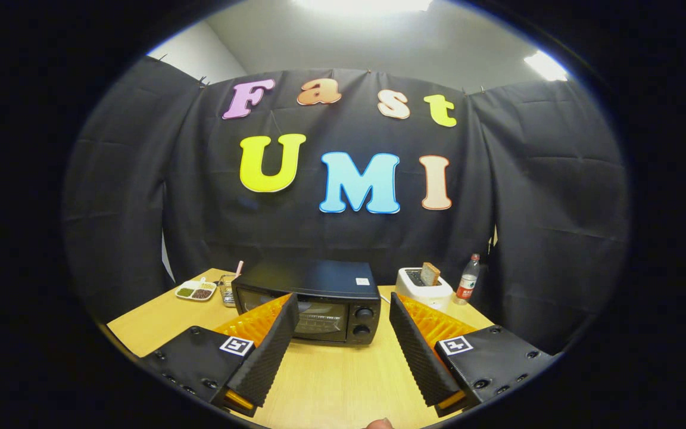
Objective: Open the toaster oven, put the food inside, and close the toaster oven door.
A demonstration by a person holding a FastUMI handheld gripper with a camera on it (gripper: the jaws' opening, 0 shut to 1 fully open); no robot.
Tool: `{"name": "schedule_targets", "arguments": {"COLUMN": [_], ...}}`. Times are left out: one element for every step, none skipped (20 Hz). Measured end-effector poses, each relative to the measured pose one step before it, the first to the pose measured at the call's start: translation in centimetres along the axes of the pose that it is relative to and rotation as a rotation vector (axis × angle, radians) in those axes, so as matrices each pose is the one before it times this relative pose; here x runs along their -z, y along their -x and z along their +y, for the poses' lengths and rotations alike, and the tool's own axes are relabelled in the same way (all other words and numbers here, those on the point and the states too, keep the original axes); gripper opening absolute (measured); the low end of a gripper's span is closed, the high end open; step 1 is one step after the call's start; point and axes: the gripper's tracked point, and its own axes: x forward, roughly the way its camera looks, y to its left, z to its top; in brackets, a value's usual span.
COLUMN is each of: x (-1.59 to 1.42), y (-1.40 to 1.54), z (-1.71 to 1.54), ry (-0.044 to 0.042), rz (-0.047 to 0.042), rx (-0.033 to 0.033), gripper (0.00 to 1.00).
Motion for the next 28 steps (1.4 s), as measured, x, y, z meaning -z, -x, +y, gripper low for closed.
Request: {"name": "schedule_targets", "arguments": {"x": [-0.330,-0.154,-0.223,-0.190,-0.359,-0.254,-0.283,-0.122,-0.159,-0.206,-0.256,-0.124,-0.205,0.166,0.150,0.030,0.134,0.019,0.029,0.162,0.062,0.102,-0.006,-0.007,-0.039,0.149,0.071,-0.070], "y": [0.372,0.333,0.349,0.315,0.093,0.038,0.070,0.173,0.118,0.059,-0.037,-0.086,0.021,-0.126,-0.102,-0.152,-0.077,-0.045,0.004,-0.025,0.051,-0.040,-0.018,0.016,0.017,-0.069,0.005,-0.080], "z": [-1.152,-1.001,-0.923,-0.933,-1.189,-1.035,-0.862,-0.734,-0.771,-0.700,-0.591,-0.526,-0.355,-0.296,-0.358,-0.286,-0.368,-0.173,-0.190,-0.147,-0.096,-0.142,-0.028,-0.019,0.063,0.099,0.071,-0.040], "ry": [-0.00693,-0.00970,-0.00608,-0.00006,0.00499,0.00543,0.00406,0.00198,0.00015,-0.00268,-0.00213,-0.00411,-0.00338,0.00098,0.00204,-0.00013,-0.00548,-0.00909,-0.00915,-0.00585,-0.00001,0.00155,0.00078,0.00051,-0.00132,-0.00197,-0.00097,-0.00043], "rz": [-0.00901,-0.00554,-0.00270,-0.00587,-0.01021,-0.01238,-0.00938,-0.00376,-0.00280,-0.00594,-0.00554,-0.00574,-0.00808,0.00353,0.00290,0.00101,0.00145,-0.00115,-0.00124,0.00202,0.00164,-0.00016,-0.00045,-0.00085,-0.00228,0.00360,0.00273,0.00097], "rx": [0.01030,0.00563,-0.00118,-0.00007,0.00422,0.00276,-0.00160,-0.00539,-0.00451,-0.00188,-0.00329,-0.00448,-0.00864,-0.00773,-0.00865,-0.00602,-0.00171,-0.00337,-0.00307,-0.00398,-0.00418,-0.00162,-0.00304,-0.00181,-0.00258,-0.00319,-0.00165,0.00092], "gripper": [0.97,0.97,0.97,0.97,0.97,0.97,0.97,0.97,0.97,0.97,0.97,0.97,0.97,0.97,0.97,0.97,0.97,0.97,0.97,0.97,0.97,0.97,0.97,0.97,0.97,0.97,0.97,0.97]}}
